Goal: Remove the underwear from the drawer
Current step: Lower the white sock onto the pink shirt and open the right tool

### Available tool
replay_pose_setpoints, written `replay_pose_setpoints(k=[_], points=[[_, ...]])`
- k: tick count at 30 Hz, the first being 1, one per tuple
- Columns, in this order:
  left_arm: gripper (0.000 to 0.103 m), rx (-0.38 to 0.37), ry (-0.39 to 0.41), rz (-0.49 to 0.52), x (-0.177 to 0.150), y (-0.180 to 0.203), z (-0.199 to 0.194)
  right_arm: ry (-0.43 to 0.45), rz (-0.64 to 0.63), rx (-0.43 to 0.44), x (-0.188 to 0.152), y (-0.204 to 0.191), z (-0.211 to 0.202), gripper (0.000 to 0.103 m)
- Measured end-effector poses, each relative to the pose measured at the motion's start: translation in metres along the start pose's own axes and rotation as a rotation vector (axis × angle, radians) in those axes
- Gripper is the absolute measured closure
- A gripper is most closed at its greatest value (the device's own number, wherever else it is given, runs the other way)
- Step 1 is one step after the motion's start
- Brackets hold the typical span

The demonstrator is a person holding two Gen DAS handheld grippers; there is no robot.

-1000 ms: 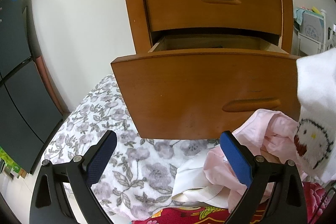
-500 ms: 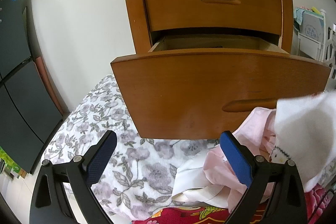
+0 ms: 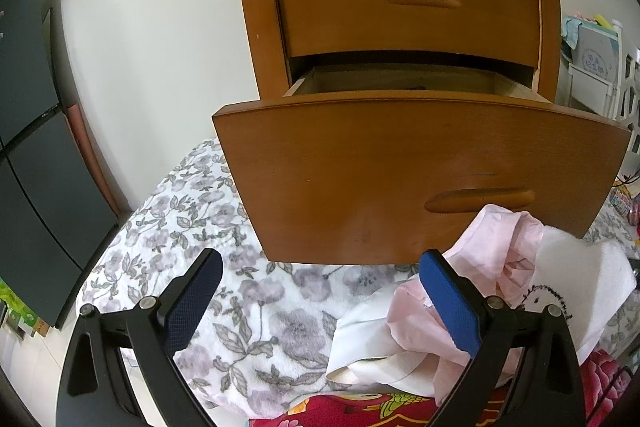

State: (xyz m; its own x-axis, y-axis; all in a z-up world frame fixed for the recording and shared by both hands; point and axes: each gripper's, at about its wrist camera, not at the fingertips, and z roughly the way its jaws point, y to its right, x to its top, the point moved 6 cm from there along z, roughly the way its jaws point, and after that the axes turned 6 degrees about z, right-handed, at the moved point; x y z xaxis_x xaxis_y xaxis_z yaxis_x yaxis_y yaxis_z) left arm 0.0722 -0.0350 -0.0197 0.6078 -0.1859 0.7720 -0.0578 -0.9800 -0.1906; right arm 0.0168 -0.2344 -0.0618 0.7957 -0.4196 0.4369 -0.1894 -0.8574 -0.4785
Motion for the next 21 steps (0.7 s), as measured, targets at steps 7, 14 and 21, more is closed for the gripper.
replay_pose_setpoints(k=[7, 14, 21], points=[[0.004, 0.000, 0.000, 0.000, 0.000, 0.000, 0.000, -0.052, 0.004, -0.059, -0.009, 0.015, 0.018, 0.096], [0.004, 0.000, 0.000, 0.000, 0.000, 0.000, -0.001, -0.075, 0.005, -0.087, -0.013, 0.020, 0.019, 0.096], [0.004, -0.001, -0.003, -0.001, -0.001, 0.000, -0.001, -0.070, -0.020, -0.113, -0.011, 0.015, 0.009, 0.096]])
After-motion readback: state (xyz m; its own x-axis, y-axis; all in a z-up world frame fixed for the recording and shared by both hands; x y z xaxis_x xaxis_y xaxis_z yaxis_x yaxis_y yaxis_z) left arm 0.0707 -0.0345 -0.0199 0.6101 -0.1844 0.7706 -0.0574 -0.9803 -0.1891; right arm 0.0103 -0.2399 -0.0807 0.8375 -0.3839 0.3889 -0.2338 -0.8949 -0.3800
